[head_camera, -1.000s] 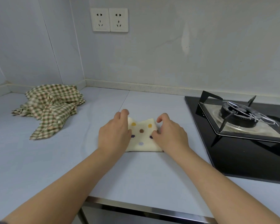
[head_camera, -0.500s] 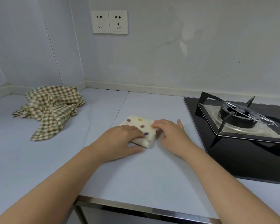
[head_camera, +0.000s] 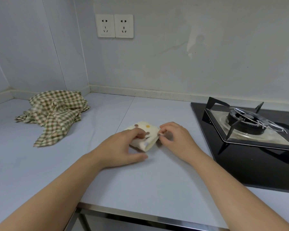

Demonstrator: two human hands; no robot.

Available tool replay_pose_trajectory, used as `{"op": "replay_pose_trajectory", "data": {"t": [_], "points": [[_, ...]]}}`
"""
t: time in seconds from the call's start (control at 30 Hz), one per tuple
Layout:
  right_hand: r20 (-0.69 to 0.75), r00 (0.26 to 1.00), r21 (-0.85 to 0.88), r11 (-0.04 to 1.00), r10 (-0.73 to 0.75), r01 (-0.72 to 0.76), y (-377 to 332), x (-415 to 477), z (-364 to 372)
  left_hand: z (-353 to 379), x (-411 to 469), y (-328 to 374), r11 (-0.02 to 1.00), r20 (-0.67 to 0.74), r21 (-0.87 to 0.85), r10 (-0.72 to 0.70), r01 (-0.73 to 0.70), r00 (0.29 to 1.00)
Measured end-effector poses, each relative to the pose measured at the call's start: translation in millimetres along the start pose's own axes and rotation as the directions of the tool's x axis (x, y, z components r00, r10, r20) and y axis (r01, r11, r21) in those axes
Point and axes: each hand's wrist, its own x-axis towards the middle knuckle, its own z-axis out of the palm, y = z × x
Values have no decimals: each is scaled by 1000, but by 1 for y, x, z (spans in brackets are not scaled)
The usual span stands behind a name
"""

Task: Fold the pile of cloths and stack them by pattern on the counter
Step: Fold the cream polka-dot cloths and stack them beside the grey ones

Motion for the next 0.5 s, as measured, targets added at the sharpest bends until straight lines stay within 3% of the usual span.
{"op": "replay_pose_trajectory", "data": {"t": [0.07,0.2,0.33,0.5], "points": [[-41,999,59,998,-22,24,-2,0,0,7,3,1,997,-90,72,33,-27,995],[-56,998,204,979,3,8,-9,-3,-1,11,7,2,988,-272,-157,-28,-15,962],[21,1000,289,957,20,-25,-9,-5,-4,5,7,6,900,-268,-435,-172,40,948],[6,996,520,850,92,-82,-11,-4,-6,-4,6,13,771,-264,-637,-195,-18,945]]}}
